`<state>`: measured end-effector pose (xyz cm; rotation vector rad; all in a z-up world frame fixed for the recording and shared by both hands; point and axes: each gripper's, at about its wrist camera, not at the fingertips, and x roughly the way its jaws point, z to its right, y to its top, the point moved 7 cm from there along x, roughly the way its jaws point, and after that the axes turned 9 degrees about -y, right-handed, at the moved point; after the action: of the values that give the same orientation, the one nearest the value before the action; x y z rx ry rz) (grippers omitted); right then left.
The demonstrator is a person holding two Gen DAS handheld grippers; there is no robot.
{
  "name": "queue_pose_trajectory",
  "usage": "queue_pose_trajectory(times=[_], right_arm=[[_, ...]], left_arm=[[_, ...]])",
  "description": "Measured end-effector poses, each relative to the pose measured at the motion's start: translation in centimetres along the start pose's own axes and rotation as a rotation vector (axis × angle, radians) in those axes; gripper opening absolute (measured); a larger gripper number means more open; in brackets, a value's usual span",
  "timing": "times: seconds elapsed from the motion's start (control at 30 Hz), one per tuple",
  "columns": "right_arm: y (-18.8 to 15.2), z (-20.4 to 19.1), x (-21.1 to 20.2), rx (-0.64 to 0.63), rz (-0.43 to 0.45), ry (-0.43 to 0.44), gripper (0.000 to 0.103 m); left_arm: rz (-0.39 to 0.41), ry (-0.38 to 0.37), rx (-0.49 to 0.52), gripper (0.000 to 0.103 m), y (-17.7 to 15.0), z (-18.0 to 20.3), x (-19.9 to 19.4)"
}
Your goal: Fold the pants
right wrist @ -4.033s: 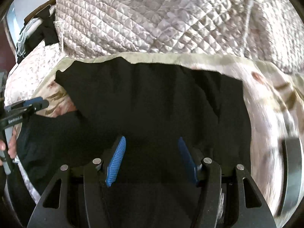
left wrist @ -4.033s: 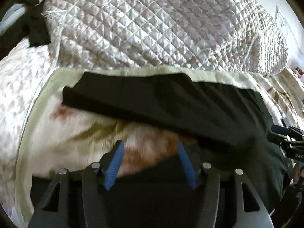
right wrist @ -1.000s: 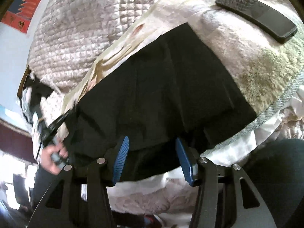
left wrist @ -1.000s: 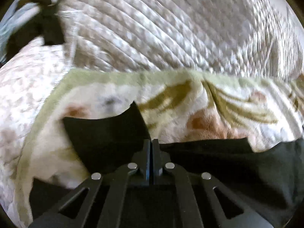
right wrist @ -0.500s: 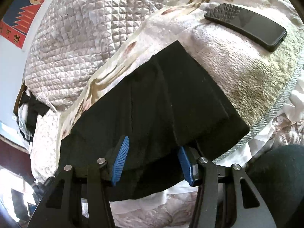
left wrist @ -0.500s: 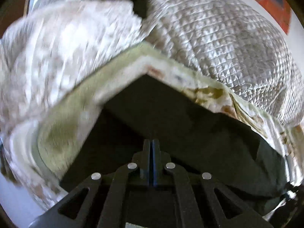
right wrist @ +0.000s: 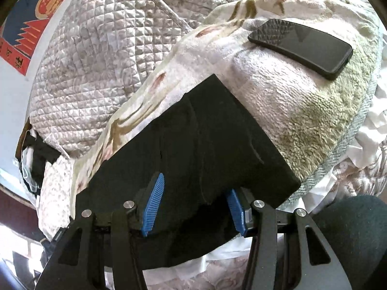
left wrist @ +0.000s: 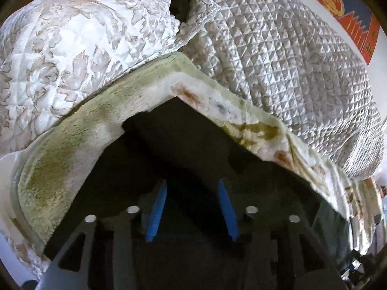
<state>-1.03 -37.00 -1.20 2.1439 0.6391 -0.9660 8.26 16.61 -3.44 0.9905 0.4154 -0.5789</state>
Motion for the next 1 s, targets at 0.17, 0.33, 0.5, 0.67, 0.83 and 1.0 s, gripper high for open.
queue_pose_trajectory(times=[0.17, 0.33, 0.5, 0.67, 0.83, 1.0], right_arm=[[0.0, 0.4, 0.4, -0.005, -0.003, -0.024, 0.036], [0.1, 0.6, 0.9, -0.02, -0.009, -0.048, 0.025], [0.3, 0.3, 1.1, -0.036, -0.003, -0.063, 0.02], [0.5, 0.1, 1.0, -0.047, -0.002, -0.064, 0.014], [1.4, -1.1, -1.0, -0.074, 0.02, -0.011, 0.01], [1.2, -0.5, -1.9, -0.097, -0.005, -0.05, 0.01]], left_arm=[[0.018, -0.034, -0.037, 0.067, -0.3, -0.4, -0.4], [0.014, -0.007, -0.031, 0.067, 0.1, -1.2, 0.3], [0.016, 0.047, 0.003, 0.044, 1.1, -1.4, 1.5], [-0.024, 0.146, 0.03, 0.004, 1.5, -1.8, 1.5], [0.036, 0.134, 0.067, 0.004, 2.3, -0.1, -2.9], [0.02, 0.164, 0.064, 0.004, -0.1, -0.9, -5.9]])
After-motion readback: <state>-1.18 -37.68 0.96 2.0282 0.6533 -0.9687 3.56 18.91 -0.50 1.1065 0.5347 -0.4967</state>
